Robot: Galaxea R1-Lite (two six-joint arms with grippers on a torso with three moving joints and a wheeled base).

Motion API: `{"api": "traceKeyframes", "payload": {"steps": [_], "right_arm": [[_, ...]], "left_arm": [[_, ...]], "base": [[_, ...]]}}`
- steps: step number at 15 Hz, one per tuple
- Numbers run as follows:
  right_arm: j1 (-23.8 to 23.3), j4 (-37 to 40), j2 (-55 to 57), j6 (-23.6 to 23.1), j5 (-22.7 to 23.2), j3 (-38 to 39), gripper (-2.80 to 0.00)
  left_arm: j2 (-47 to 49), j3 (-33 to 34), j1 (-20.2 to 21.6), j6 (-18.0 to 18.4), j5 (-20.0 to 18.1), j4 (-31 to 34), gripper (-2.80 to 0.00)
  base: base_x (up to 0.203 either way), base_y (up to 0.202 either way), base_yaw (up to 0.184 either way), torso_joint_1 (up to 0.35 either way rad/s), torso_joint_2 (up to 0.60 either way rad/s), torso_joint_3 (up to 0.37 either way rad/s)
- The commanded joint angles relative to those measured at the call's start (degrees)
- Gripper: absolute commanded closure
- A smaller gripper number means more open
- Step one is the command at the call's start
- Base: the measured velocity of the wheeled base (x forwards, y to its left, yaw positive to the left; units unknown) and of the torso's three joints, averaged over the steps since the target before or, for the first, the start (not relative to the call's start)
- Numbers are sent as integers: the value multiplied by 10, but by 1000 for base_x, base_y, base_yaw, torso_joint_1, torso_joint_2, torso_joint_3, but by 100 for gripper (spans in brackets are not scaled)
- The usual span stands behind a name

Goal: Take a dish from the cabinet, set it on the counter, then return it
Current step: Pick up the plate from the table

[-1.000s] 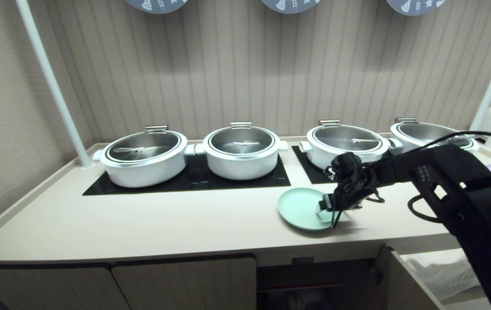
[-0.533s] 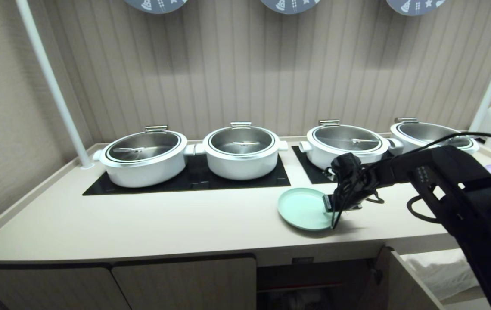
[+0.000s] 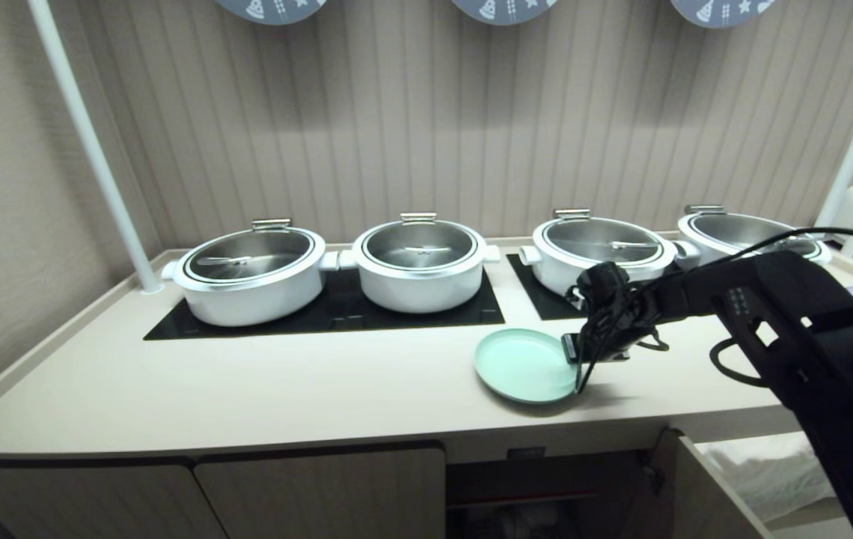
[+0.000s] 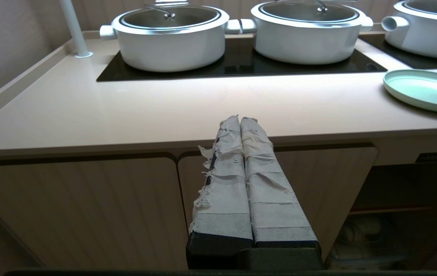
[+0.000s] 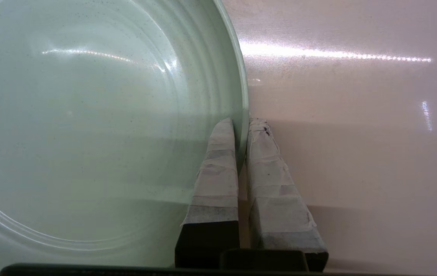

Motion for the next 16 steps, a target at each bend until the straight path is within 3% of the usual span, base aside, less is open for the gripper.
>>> {"api": "traceKeyframes", "payload": {"steps": [1,8,16], "right_arm": [[1,2,-1,0,0,0,0],[3,4,-17,29,-2,2,0],[10,19,-67,117,-4,38,0]], "left_arm": [[0,0,0,0,0,-1,0],[0,0,0,0,0,0,0],[0,0,0,0,0,0,0]], "base": [[0,0,0,0,0,0],[0,0,0,0,0,0],[0,0,0,0,0,0]]}}
